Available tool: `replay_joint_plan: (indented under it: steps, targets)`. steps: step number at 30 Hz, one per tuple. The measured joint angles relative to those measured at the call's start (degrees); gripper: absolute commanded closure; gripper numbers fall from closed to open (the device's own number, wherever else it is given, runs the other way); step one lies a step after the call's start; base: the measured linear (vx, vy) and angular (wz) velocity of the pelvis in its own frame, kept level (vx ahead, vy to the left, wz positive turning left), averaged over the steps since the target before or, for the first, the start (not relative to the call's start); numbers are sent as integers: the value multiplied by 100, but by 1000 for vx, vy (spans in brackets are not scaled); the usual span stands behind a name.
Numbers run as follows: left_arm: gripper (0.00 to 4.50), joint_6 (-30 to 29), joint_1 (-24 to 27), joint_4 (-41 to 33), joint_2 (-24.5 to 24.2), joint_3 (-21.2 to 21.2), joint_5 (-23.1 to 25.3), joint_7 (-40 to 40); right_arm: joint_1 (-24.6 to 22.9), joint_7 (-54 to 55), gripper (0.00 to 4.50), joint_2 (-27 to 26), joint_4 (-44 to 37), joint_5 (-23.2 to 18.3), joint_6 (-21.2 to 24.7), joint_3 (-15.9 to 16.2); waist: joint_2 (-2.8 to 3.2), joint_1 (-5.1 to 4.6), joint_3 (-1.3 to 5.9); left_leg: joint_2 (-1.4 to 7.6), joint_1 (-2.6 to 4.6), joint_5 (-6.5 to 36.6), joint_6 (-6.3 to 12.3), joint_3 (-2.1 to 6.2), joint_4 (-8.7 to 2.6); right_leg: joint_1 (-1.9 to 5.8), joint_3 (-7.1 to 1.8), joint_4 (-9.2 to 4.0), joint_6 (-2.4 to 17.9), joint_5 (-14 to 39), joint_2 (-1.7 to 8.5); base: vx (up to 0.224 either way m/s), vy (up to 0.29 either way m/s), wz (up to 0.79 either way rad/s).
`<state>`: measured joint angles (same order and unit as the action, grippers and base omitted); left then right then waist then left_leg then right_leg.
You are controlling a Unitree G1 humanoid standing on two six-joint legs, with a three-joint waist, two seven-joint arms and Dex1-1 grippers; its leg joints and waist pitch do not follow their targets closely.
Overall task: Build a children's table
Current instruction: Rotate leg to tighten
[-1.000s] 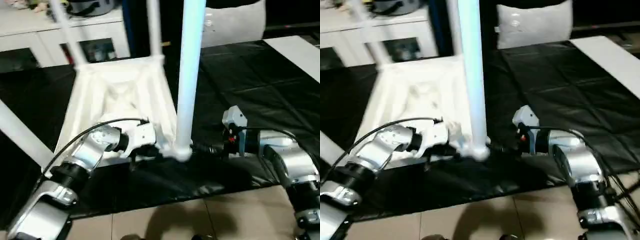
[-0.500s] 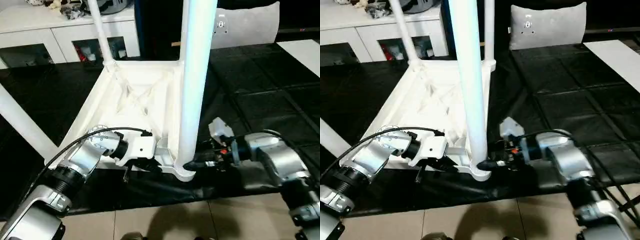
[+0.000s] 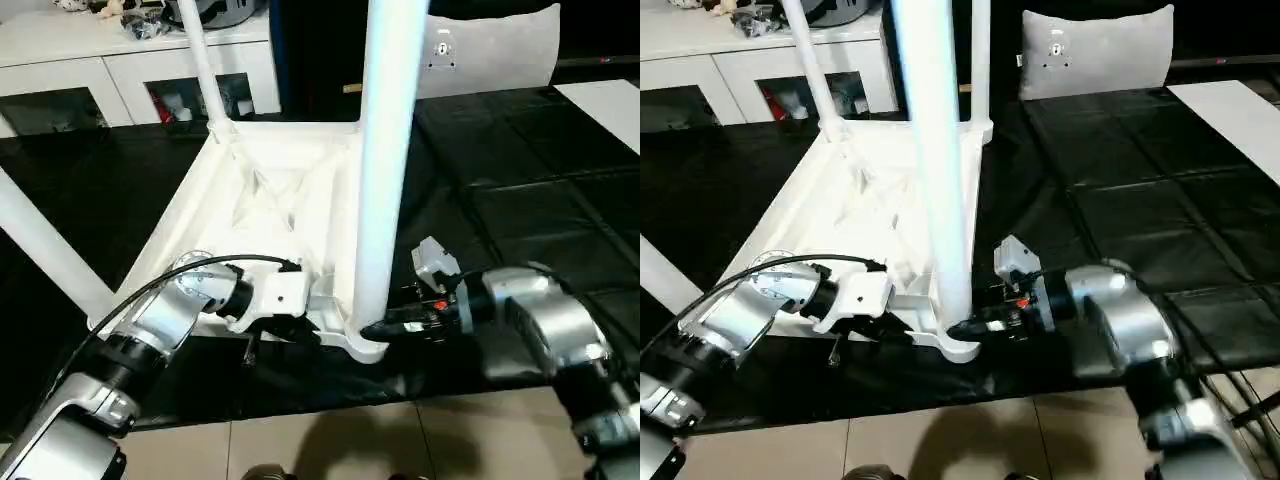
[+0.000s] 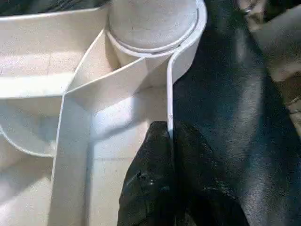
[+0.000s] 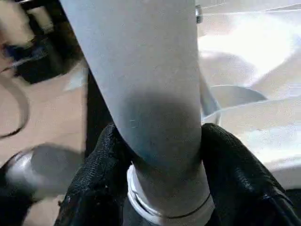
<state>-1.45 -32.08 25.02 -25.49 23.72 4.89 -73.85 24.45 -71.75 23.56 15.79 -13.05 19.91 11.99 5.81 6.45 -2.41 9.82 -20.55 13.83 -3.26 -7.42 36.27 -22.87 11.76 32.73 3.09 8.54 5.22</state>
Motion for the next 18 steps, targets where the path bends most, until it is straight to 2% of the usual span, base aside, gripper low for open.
replay_joint_plan:
  steps: [2, 3, 4, 5, 6, 7, 8, 9, 10, 11, 12, 13, 16, 18]
  targets:
    - [450, -268, -16, 159, 181, -139, 151, 482, -36, 808, 254, -345, -44, 194, 274, -181, 21, -142, -5, 3, 59, 19, -35, -6, 0, 53, 20, -16, 0, 0, -1, 0, 0, 0]
    - [450, -388, -65, 277, 285, -189, 208, 742, -35, 1265, 255, -549, -45, 287, 400, -293, 50, -224, -10, 17, 72, 19, -36, 7, 6, 90, 72, -60, -3, -1, 0, 0, 0, 0]
    - [450, -557, -157, 393, 408, -242, 271, 1020, -14, 1833, 255, -771, -50, 407, 540, -411, 102, -363, -10, 55, 103, 20, -36, 21, 5, 144, 170, -153, -6, -3, 1, 0, 0, 0]
    - [450, -728, -211, 518, 566, -296, 306, 1308, 25, 2371, 255, -1023, -24, 526, 668, -516, 150, -493, -16, 99, 73, 21, -36, 38, -1, 204, 239, -220, -19, 0, -9, 0, 0, 0]
    - [450, -873, -286, 611, 696, -333, 359, 1544, 94, 2848, 255, -1250, 20, 657, 748, -602, 182, -563, -16, 125, 59, 20, -41, 56, 20, 202, 251, -159, -102, 69, -7, -54, 15, -8]
    - [450, -1029, -352, 686, 856, -341, 390, 1810, 142, 3384, 255, -1459, 59, 739, 827, -707, 124, -628, -31, 77, 117, 37, -64, 14, 32, 139, -25, 132, -173, 201, -12, 0, 0, 0]
    - [450, -1125, -352, 698, 922, -369, 393, 1972, 194, 3710, 255, -1602, 92, 808, 877, -725, 48, -674, -49, -14, 199, 55, -87, -21, 36, 115, -194, 215, -132, 186, 0, 0, 0, 0]
    - [450, -1209, -352, 730, 1018, -393, 399, 2122, 221, 3991, 255, -1701, 142, 849, 883, -739, -9, -716, -61, -84, 262, 63, -97, -16, 52, 100, -238, 259, -93, 159, 9, 0, 0, 0]
    - [450, -1290, -353, 738, 1116, -431, 401, 2284, 277, 4252, 255, -1780, 210, 871, 868, -767, 15, -712, -68, -103, 260, 98, -57, -55, 109, 54, -193, 241, -87, 165, 26, 68, -4, -12]
    - [450, -1335, -373, 753, 1181, -482, 401, 2389, 357, 4471, 255, -1875, 292, 905, 835, -790, 56, -710, -62, -96, 175, 114, -27, -28, 80, 66, -140, 223, -87, 164, 31, 68, -4, -12]
    - [450, -1352, -432, 818, 1265, -511, 413, 2518, 413, 4714, 255, -1977, 367, 949, 776, -837, 76, -712, -48, -92, 132, 107, -36, 30, 81, 51, -116, 209, -88, 164, 22, 82, 6, -20]
    - [450, -1352, -492, 885, 1369, -538, 439, 2673, 481, 4938, 200, -2052, 444, 1023, 701, -891, 86, -748, -31, -69, 93, 87, -65, 81, 63, 38, -109, 171, -91, 159, -7, 0, 0, 0]
    - [450, -1296, -552, 911, 1449, -536, 448, 2778, 498, 5190, 184, -2139, 498, 1125, 586, -918, 106, -764, -7, -49, 3, 47, -40, 102, 32, 37, -73, 14, -73, 37, -18, 0, 0, 0]
    - [450, -1184, -564, 908, 1444, -503, 445, 2737, 426, 5239, 159, -2104, 498, 1170, 454, -936, 113, -736, -3, -77, -18, 60, -14, 96, 33, 22, -81, 12, -78, 27, 9, 0, 0, 0]
